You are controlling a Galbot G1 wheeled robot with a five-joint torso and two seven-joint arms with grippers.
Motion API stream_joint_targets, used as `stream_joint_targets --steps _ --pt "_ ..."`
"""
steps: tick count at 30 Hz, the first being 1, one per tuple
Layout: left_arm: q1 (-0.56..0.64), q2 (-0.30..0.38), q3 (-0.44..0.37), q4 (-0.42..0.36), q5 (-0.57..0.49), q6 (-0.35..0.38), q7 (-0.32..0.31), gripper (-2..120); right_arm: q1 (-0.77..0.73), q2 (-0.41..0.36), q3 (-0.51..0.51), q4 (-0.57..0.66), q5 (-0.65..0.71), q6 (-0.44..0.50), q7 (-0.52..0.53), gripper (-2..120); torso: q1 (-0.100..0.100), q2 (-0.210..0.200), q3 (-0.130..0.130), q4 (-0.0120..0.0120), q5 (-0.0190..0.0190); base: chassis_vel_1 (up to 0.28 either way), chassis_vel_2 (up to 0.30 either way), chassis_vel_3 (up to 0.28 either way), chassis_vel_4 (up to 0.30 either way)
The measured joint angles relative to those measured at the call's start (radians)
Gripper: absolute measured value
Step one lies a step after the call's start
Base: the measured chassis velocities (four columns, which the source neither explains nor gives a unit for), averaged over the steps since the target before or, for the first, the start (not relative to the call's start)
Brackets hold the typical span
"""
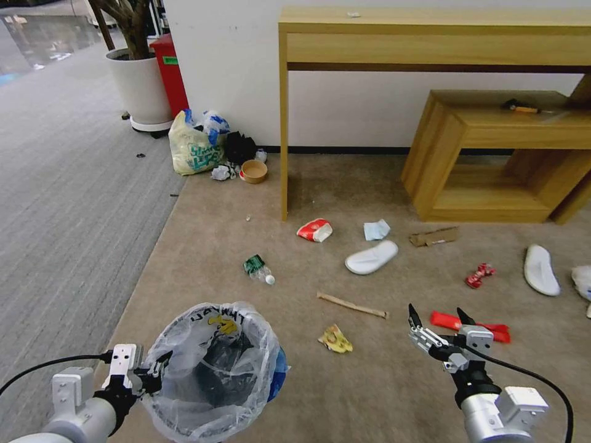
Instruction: Pick up the trash bin and place the garbage on the floor into it.
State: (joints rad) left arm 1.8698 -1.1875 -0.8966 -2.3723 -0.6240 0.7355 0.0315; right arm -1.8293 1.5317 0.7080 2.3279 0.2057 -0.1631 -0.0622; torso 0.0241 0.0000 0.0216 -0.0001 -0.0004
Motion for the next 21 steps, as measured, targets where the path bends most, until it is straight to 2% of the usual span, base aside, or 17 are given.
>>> stream_joint_targets --steps 10,15,21 --pt "-0.004 -0.001 0.002 0.007 -0.001 0.000 0.001 0 0.016 -0.009 0.005 -0.026 -0.017 -0.028 -0.030 100 0.000 0.000 0.000 -0.0001 0.0000 -0.155 0.217 0.150 -0.214" --pt "-0.006 -0.001 0.000 0.013 -0.003 0.000 0.002 0 0.037 -0.034 0.006 -0.056 -0.029 -0.044 -0.065 100 0.000 0.000 0.000 0.0000 0.0000 -0.114 0.092 0.105 -0.112" --pt "-0.009 0.000 0.000 0.018 -0.004 0.000 0.003 0 0.047 -0.076 -0.001 -0.097 -0.031 -0.062 -0.111 100 0.000 0.000 0.000 -0.0001 0.0001 -0.016 0.008 0.019 -0.013"
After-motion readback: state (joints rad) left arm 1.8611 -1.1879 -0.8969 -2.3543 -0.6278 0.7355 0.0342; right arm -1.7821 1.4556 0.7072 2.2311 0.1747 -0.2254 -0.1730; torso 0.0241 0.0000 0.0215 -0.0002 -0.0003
